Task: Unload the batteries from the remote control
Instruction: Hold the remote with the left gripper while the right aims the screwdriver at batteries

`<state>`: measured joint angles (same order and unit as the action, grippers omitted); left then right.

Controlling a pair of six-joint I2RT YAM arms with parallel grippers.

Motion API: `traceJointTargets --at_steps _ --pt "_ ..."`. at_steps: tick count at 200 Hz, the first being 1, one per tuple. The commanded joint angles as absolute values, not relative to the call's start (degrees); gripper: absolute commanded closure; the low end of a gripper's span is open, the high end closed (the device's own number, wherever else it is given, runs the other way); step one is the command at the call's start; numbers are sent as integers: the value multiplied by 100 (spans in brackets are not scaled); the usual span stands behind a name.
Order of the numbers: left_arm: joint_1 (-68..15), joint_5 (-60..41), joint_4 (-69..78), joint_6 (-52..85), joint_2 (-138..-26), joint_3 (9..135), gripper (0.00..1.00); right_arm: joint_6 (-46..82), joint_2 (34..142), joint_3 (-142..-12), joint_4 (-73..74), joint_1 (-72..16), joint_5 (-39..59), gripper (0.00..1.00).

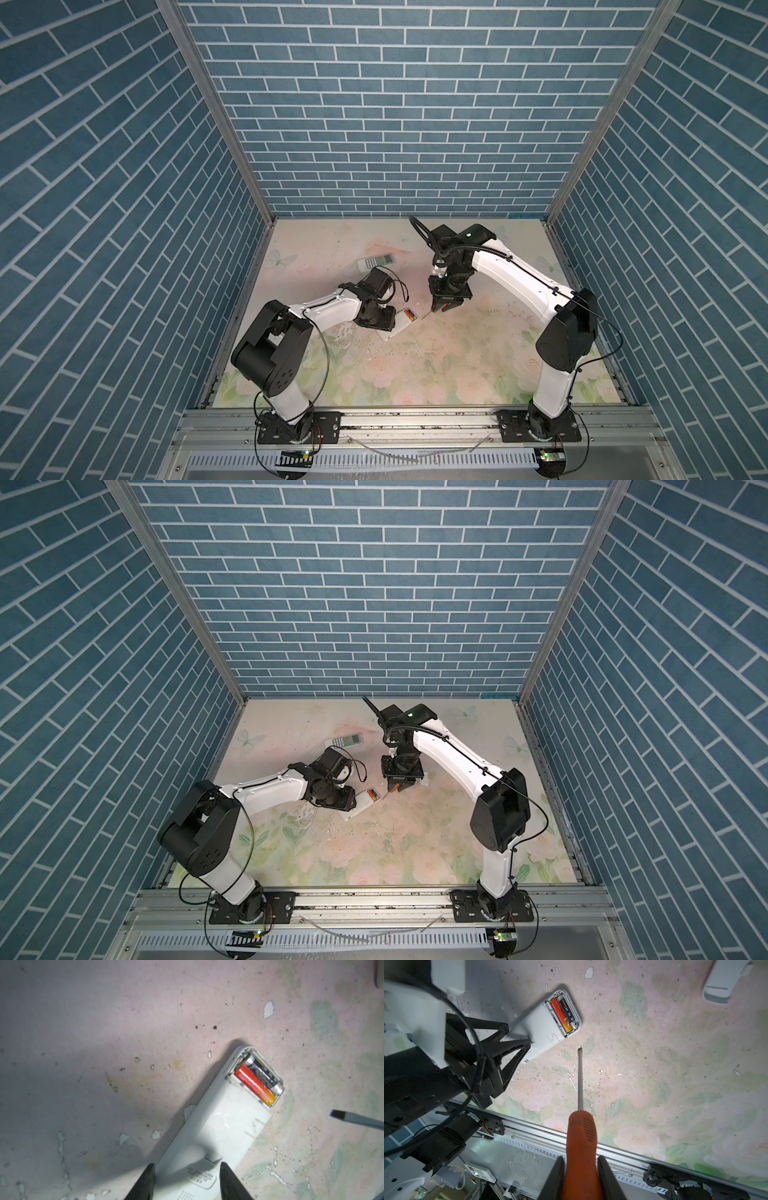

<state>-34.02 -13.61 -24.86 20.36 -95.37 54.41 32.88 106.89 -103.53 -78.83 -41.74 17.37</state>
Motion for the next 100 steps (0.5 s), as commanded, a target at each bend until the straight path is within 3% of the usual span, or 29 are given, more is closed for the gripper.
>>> traceJointTargets --at_steps 1,100 --pt "-3376 -1397 -2452 2007 -9623 5302 50 3019 10784 -10583 -7958 -4210 1714 100" --pt "-3334 -1485 -2217 1826 -9645 5287 48 1982 10830 -10429 -7411 -4333 1477 100"
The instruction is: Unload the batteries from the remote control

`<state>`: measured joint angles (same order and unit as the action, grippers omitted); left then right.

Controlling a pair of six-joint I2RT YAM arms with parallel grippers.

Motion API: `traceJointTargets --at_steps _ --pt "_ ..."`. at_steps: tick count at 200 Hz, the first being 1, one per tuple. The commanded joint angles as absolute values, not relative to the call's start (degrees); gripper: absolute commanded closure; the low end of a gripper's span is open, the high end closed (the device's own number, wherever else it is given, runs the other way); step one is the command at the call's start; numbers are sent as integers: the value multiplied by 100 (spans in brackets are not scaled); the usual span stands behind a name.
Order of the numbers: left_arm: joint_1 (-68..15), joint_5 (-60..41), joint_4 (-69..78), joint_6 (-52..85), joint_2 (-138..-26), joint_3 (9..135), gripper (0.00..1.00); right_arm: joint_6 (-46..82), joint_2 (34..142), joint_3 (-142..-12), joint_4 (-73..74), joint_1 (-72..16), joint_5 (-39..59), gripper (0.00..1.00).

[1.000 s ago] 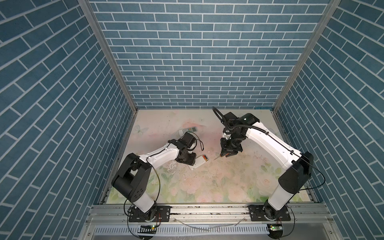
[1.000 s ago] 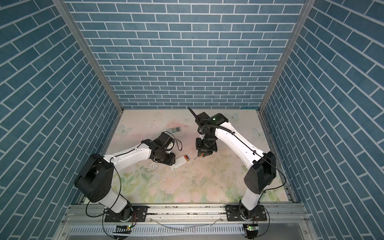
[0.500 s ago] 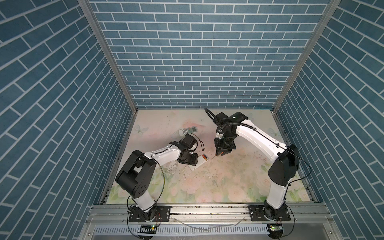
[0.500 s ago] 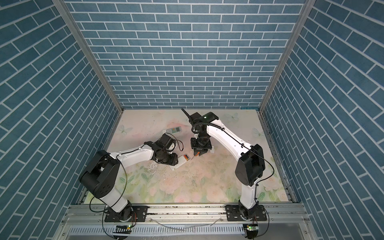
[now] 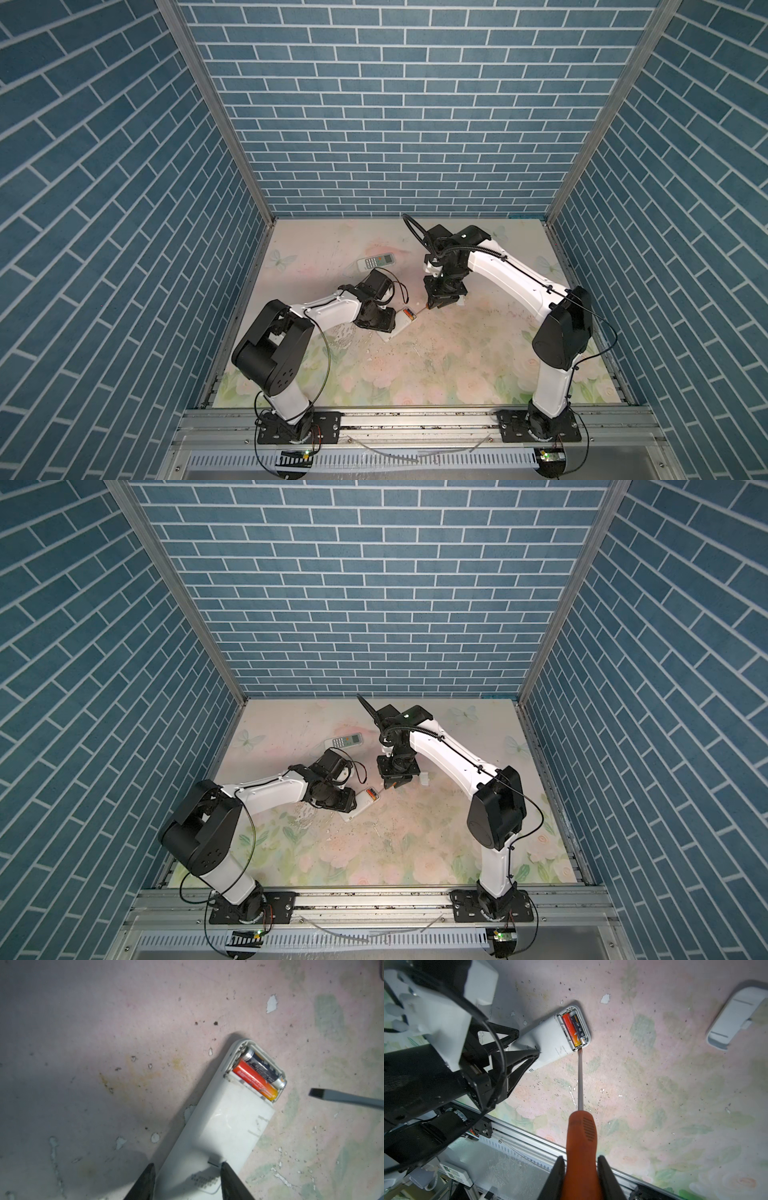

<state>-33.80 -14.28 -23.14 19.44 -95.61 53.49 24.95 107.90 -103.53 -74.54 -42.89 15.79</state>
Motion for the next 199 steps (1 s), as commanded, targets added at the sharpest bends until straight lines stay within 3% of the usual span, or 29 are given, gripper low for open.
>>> traceJointTargets --at_steps 1,199 --pt "-3332 -1485 -2216 1827 -9639 5289 48 1975 10833 -10431 -7415 -4333 1481 100" --pt "-3307 -1835 -1960 1405 -9843 5432 45 1608 10987 -10306 -7524 -4342 1348 100"
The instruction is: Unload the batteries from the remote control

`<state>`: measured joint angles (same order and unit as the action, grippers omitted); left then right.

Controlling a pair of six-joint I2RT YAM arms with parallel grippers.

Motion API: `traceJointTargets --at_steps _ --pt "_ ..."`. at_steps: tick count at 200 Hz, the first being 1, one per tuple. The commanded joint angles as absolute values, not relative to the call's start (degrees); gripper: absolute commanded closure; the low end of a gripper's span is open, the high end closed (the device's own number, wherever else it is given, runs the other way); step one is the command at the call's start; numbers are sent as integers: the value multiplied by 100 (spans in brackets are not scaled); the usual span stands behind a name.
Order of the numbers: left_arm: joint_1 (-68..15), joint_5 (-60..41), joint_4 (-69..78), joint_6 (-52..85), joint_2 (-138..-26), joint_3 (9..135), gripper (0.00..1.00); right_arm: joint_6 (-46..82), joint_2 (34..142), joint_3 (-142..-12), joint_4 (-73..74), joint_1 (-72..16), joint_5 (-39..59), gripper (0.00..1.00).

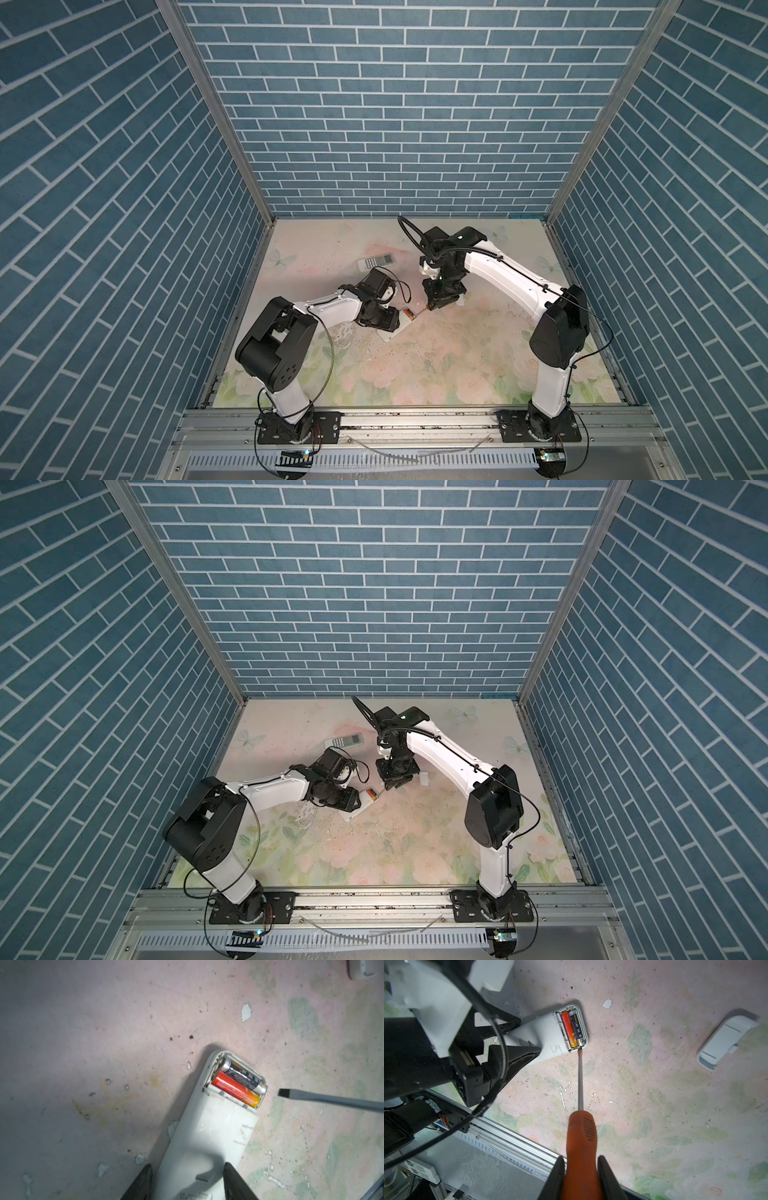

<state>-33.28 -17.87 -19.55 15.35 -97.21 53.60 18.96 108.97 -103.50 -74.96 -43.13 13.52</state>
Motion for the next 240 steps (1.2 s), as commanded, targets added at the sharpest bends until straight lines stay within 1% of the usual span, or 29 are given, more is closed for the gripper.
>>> traceJointTargets --at_steps 1,103,240 --pt "-3306 -1836 -1960 1406 -9843 5432 45 1604 10987 -10304 -7524 -4346 1355 100" --pt "-3310 -1861 -1951 1361 -9918 5458 45 1433 10971 -10064 -7550 -4342 1337 100" --pt "-3314 -1747 -1987 1270 -10037 5414 47 1450 11030 -10140 -7471 -4352 1344 100"
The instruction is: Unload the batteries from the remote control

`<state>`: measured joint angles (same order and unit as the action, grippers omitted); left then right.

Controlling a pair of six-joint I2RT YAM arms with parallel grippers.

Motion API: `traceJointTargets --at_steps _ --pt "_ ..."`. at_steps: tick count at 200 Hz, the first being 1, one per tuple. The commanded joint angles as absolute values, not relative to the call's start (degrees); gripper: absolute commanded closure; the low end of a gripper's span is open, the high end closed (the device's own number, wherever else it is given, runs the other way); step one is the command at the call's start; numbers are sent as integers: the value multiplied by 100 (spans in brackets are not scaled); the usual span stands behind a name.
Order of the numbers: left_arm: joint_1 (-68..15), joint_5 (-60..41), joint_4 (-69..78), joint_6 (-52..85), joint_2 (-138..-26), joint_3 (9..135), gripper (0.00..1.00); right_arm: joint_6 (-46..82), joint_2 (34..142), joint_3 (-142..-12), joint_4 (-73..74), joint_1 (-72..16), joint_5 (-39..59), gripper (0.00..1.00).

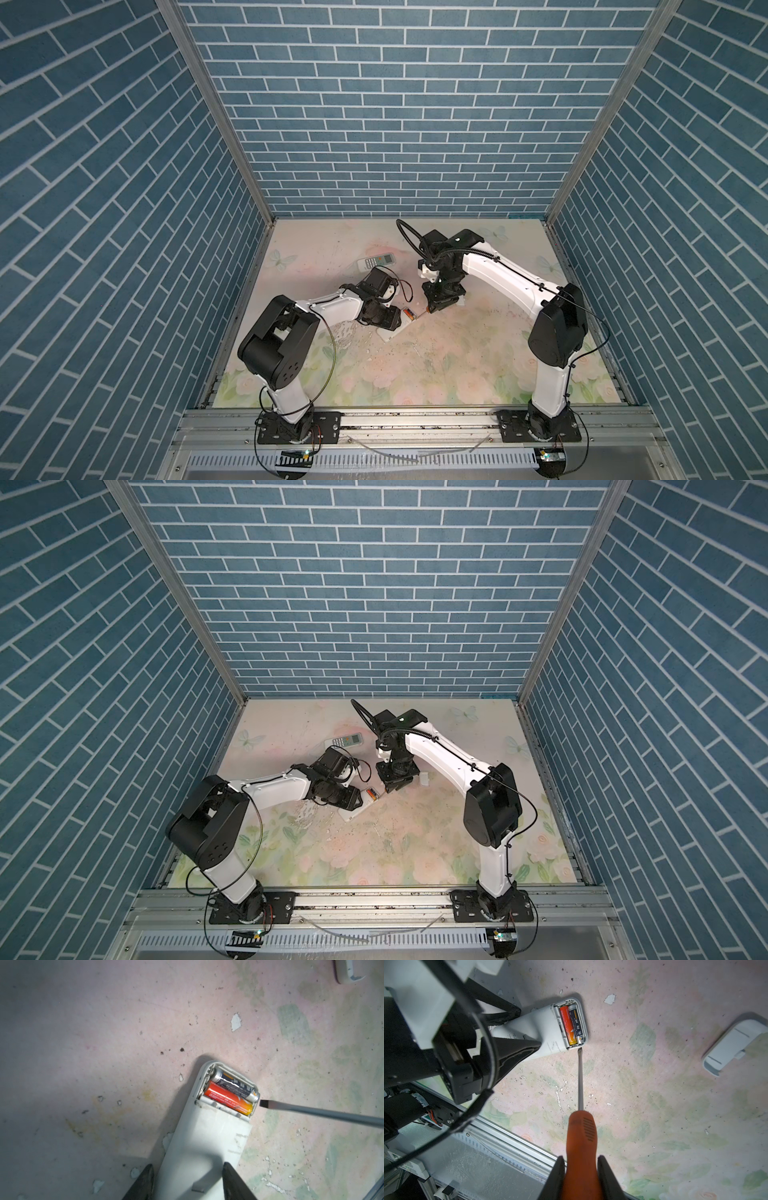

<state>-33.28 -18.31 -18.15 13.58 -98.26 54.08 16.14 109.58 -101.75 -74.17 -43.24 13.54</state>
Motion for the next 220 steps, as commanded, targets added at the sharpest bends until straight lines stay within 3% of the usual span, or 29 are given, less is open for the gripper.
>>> traceJointTargets --at_steps 1,220 --pt "-3318 -1753 -1987 1272 -10041 5414 47 1450 11030 -10141 -7471 -4347 1349 100" --pt "-3319 -1790 -1960 1282 -10070 5396 47 1459 11057 -10503 -7682 -4353 1283 100"
